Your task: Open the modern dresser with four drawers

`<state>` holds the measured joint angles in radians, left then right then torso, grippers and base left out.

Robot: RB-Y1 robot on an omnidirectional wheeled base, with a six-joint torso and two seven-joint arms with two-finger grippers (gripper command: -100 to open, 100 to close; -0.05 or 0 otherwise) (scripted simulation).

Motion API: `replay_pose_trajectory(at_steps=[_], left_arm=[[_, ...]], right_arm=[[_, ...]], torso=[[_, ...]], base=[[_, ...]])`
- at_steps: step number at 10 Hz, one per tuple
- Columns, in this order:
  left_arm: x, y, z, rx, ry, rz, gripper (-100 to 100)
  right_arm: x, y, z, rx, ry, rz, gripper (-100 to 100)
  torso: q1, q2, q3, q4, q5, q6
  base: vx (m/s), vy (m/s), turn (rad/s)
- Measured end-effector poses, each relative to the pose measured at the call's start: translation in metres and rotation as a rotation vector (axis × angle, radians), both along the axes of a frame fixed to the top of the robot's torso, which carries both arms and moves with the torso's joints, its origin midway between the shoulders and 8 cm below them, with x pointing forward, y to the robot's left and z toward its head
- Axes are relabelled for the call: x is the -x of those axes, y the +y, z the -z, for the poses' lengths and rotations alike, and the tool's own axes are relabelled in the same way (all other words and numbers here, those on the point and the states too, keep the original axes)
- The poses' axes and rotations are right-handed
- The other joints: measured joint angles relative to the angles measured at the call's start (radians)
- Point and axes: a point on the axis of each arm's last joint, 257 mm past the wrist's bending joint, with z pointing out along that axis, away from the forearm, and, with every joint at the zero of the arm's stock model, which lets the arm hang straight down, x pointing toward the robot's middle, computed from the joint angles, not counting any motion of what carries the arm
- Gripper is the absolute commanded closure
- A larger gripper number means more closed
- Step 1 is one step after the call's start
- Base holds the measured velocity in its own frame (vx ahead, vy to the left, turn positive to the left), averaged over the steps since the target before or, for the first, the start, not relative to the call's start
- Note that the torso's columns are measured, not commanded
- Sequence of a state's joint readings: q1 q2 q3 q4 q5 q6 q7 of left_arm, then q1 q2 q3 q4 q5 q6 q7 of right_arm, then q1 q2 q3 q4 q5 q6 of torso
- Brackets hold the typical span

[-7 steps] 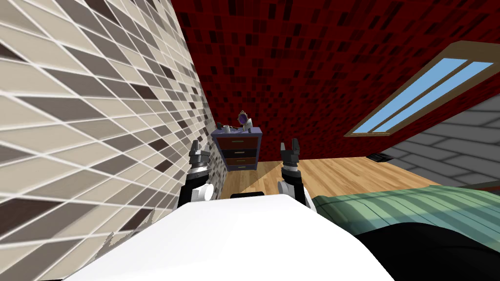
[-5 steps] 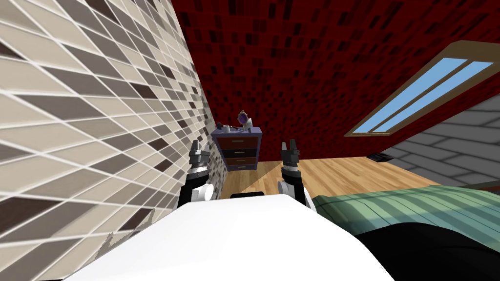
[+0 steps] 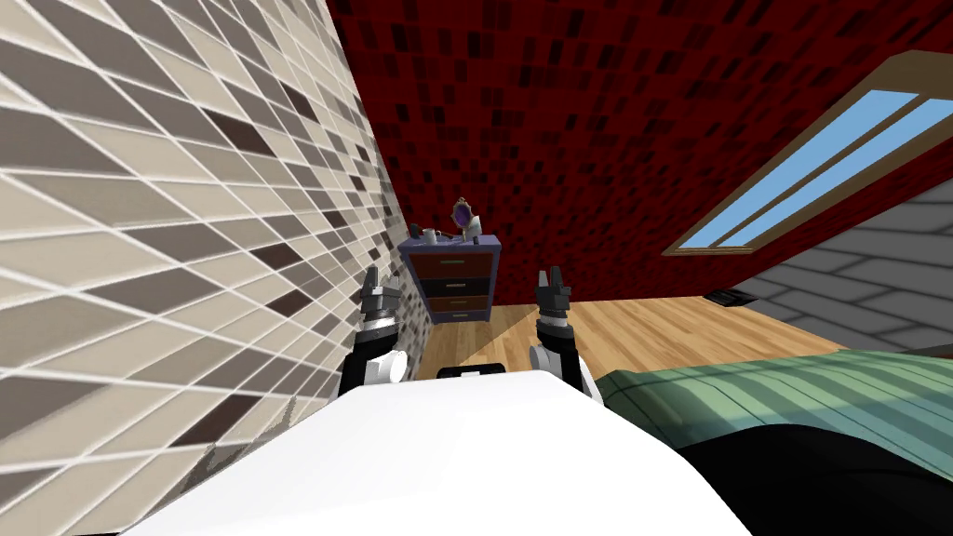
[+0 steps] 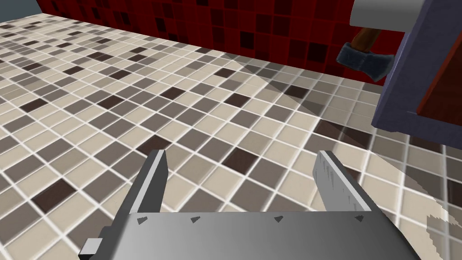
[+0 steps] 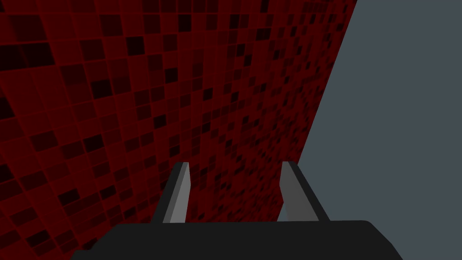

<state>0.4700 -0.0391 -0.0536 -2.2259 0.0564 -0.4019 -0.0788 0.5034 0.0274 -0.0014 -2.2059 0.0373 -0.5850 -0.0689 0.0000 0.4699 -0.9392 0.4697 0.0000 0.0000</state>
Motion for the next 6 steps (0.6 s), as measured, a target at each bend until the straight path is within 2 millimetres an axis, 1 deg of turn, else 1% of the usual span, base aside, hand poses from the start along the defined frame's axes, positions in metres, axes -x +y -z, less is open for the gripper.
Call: replay_pose_trajectory(at_steps=[2, 3, 4, 6], left_arm=[[0.0, 0.0, 0.0, 0.0, 0.0, 0.0, 0], [0.0, 0.0, 0.0, 0.0, 0.0, 0.0, -100], [-0.001, -0.002, 0.003, -0.019, 0.007, 0.01, -100], [-0.003, -0.006, 0.01, -0.067, 0.026, 0.034, -100]], right_arm=[[0.0, 0.0, 0.0, 0.0, 0.0, 0.0, 0], [0.0, 0.0, 0.0, 0.0, 0.0, 0.0, 0], [0.0, 0.0, 0.0, 0.0, 0.0, 0.0, 0], [0.0, 0.0, 0.0, 0.0, 0.001, 0.0, 0]], torso=[[0.0, 0.148, -0.295, 0.148, 0.0, 0.0], [0.0, 0.221, -0.443, 0.221, 0.0, 0.0], [0.0, 0.255, -0.512, 0.254, 0.0, 0.0], [0.0, 0.266, -0.537, 0.267, 0.0, 0.0]], base=[[0.0, 0.0, 0.0], [0.016, -0.002, -0.006], [0.026, -0.002, -0.01], [0.047, 0.001, -0.011]])
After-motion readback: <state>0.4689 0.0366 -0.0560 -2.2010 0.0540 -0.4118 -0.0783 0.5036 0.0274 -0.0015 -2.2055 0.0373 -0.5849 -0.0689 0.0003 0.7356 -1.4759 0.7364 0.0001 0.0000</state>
